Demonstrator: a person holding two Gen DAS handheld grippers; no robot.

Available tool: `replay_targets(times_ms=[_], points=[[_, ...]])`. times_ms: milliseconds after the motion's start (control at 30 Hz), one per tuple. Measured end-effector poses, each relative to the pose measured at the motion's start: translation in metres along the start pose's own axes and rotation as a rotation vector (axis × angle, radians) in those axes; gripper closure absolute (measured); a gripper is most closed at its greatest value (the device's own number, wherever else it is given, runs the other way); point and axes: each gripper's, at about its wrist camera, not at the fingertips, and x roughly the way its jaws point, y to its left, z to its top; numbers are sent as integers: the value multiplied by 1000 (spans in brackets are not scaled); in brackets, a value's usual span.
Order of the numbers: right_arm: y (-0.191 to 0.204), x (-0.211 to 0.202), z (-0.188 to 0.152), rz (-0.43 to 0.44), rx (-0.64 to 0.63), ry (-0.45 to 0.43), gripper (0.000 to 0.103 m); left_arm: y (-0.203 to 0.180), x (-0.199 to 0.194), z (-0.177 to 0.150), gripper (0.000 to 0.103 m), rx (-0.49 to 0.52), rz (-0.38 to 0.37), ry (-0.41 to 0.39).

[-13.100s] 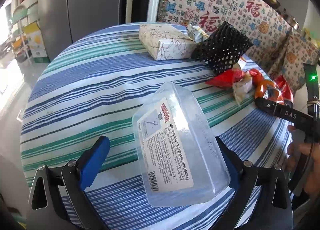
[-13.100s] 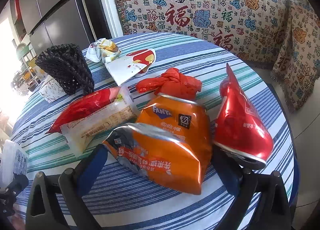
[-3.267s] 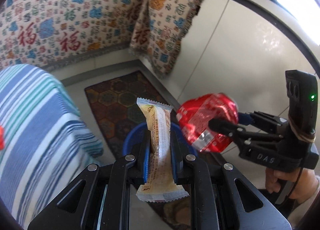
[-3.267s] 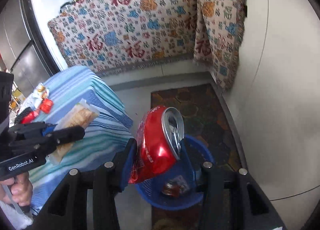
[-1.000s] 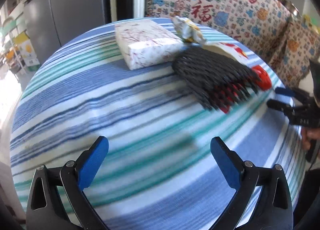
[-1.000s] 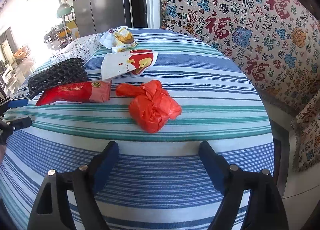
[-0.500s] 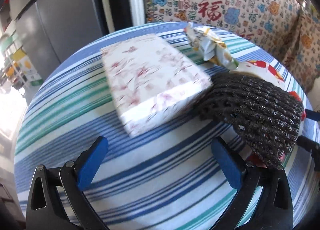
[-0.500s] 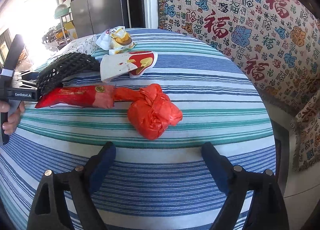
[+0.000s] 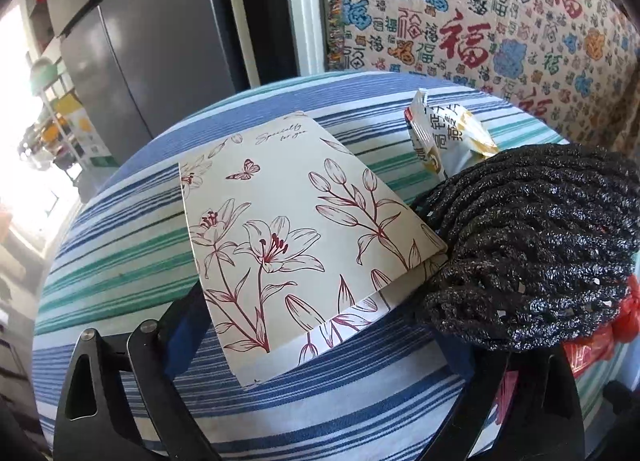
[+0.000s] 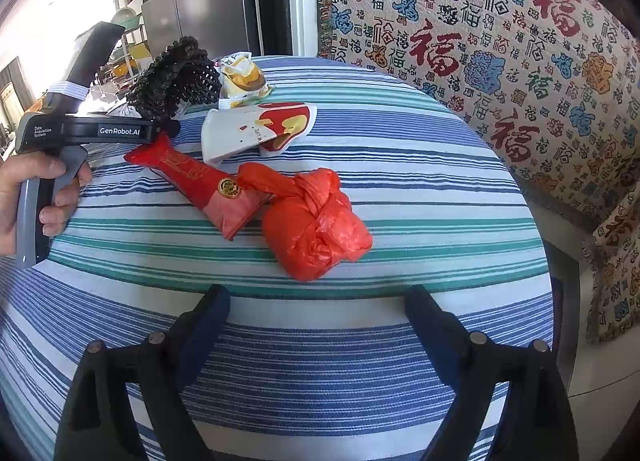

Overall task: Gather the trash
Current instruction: 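Push the left tool past the white floral box toward the black mesh sleeve, then grasp the black mesh sleeve with the left tool while the right tool grasps the red plastic bag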

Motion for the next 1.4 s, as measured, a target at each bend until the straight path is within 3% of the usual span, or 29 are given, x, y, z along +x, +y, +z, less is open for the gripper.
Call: replay_targets(times_ms=[100, 367, 433, 633, 767, 933, 1033, 1200, 1333, 1400], points=[[0, 0, 0, -1, 2, 0, 11, 14, -9, -7, 7, 3, -9, -15], [1, 2, 1, -2, 1, 0, 11, 63, -61, -78, 5, 136, -121, 54], [1, 2, 1, -2, 1, 0, 11, 71, -73, -91, 3, 146, -115, 64], [0, 2, 1, -2, -1, 0, 11, 66, -91, -108, 3, 97, -164, 56], [0, 3, 0, -1, -1, 0, 11, 53, -109, -125, 3, 145, -170, 30], [0, 3, 0, -2, -3, 0, 11, 60, -149, -130, 2, -15, -251, -48], [0, 3, 0, 3, -5, 1, 11, 31, -141, -109, 1, -39, -314, -9], [-6, 4, 4, 18, -30, 1, 11, -30, -96, -95, 1, 18, -178, 49], [-12, 8, 12, 36, -13, -15, 11, -40, -83, -99, 1, 22, -84, 47], [-10, 9, 16, 42, -22, -31, 11, -40, -82, -98, 2, 16, -84, 46]])
